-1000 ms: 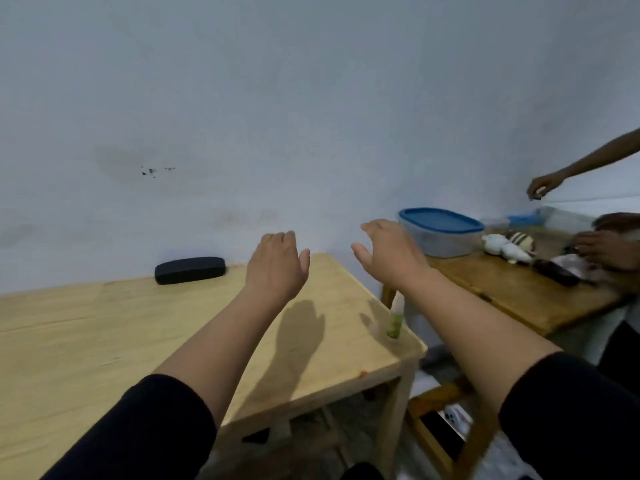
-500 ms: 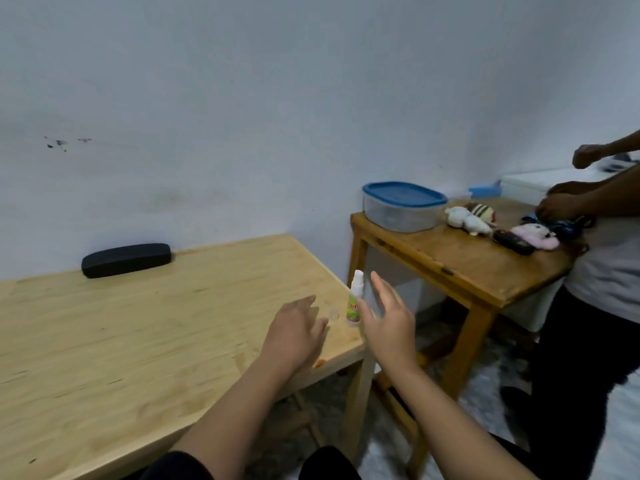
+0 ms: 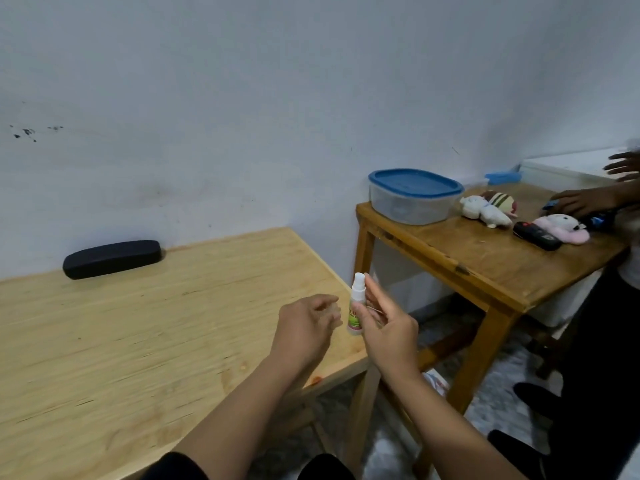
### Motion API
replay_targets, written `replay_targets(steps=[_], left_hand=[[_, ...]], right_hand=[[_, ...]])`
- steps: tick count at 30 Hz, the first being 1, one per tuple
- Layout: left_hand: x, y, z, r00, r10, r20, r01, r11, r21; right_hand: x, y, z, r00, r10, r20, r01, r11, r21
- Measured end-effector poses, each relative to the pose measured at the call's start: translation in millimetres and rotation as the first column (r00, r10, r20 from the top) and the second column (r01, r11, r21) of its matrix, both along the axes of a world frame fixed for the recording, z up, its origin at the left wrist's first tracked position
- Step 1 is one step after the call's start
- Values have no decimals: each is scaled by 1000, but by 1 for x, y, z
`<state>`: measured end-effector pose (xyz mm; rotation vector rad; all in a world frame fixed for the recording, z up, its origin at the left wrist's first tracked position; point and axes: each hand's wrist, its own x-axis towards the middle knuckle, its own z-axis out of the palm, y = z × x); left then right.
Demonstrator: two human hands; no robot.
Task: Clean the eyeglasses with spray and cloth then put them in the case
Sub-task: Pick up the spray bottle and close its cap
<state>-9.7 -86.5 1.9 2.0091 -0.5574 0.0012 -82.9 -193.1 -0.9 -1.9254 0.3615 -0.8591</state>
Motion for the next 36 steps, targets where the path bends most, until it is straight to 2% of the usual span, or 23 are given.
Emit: replay_targets(steps=[1,3,9,14,21,24,26,28,32,36], left_hand=[[2,0,5,1000,13,-23,-15,998,-65],[7,-2,17,1000,18,25,-15,990,-139],[4,-12,51,991,-29,132,59,972,-229],[2,-20,50,979,-89,182,119,980,-160],[5,-18,41,972,-152,178,171,981,-95],[7,-13,34,978,-126,166,140,987,-74],[8,-7,27,983,-95,157,95,995,8],[9,-1,17,987,-85,135,62,985,163],[10,6,-11,977,-164,134,81,872,483],[12,7,-18,965,-201,167,75,825,560]], right_hand=[[0,-1,0,1000,11,6,-11,1000,12],[0,-3,-1,999,38,14,-38,998,39],[2,-9,-5,997,74,6,-74,990,124],[3,-12,-3,996,84,18,-85,989,117],[5,-17,2,991,132,-29,-132,991,-11],[6,-20,4,988,144,-48,-148,985,-89],[8,-21,4,989,136,-59,-142,982,-124],[8,-21,5,988,124,-91,-137,978,-160],[8,-22,3,980,150,-127,-172,968,-182],[8,-19,0,981,120,-156,-154,961,-230]])
